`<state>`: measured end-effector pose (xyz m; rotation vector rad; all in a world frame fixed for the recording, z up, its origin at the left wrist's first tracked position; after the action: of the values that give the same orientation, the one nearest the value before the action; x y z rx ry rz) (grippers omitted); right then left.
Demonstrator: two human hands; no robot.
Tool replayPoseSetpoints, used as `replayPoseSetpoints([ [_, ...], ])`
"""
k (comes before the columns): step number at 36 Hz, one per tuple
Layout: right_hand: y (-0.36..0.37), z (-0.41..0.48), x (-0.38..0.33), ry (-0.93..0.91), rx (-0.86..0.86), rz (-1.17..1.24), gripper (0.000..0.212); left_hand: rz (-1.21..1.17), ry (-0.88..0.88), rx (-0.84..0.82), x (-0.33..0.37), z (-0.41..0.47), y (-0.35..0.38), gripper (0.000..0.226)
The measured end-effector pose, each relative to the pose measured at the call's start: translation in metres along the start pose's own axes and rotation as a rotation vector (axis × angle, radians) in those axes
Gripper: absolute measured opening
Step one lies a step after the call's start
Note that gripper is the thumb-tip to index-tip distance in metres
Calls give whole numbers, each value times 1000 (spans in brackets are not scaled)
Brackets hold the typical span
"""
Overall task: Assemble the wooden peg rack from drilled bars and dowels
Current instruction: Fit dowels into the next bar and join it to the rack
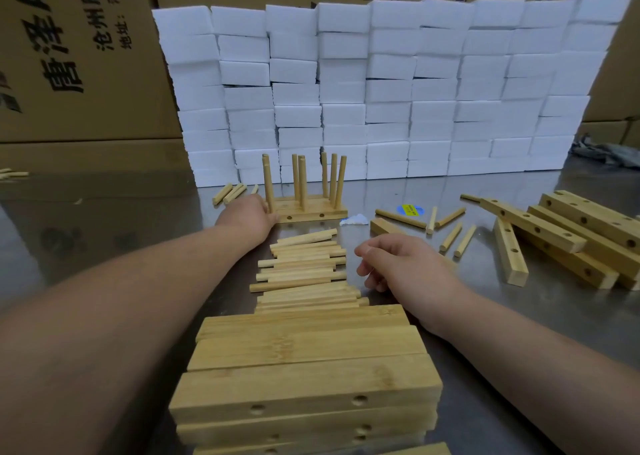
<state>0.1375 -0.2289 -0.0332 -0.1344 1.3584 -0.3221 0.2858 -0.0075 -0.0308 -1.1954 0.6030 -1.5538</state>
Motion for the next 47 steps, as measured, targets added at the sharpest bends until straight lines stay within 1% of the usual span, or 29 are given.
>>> replayPoseSetpoints([
  [11, 0, 1, 3, -7, -3, -28, 20, 10, -12, 9, 1, 1, 2, 21],
  [21, 0, 2, 3, -12, 3, 3, 21, 25, -30, 24, 2, 0, 2, 24],
  [26, 0, 2, 3, 1, 10, 39, 21, -69, -108, 36, -3, -8, -2, 34],
  [28, 1, 1, 3, 5, 11, 45, 21, -100, -110, 35, -3, -15, -8, 35],
  [31, 1, -1, 2, 13, 9, 46, 20, -129, -41, -11, 0, -28, -22, 26],
  [34, 1, -2, 0, 4, 15, 31, 20, -213, 9, -96, 4, -47, -34, 20],
  [36, 1, -3, 0, 3, 17, 28, 20, -279, 26, -145, 5, -61, -39, 23],
  [39, 1, -3, 0, 9, 11, 13, 20, -396, 1, -240, 5, -82, -42, 28],
  [41, 1, -3, 0, 10, 9, 4, 20, -365, 57, -297, 6, -92, -40, 32],
  [43, 2, -2, 0, 14, 4, 6, 20, -411, 79, -328, 6, -99, -38, 35],
  [47, 2, 0, 2, 0, 11, -24, 20, -480, 47, -357, 7, -102, -37, 41],
])
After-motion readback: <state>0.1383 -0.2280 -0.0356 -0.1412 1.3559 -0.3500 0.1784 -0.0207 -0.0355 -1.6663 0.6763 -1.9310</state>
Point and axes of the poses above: each hand's wrist, its own z-axis towards the middle knuckle, its own y-axis out of the palm, x = y × z, the point moved 3 cm from there along z, towards the middle knuckle, and after that the axes turned 7 degrees about x, right-handed, at the moved point
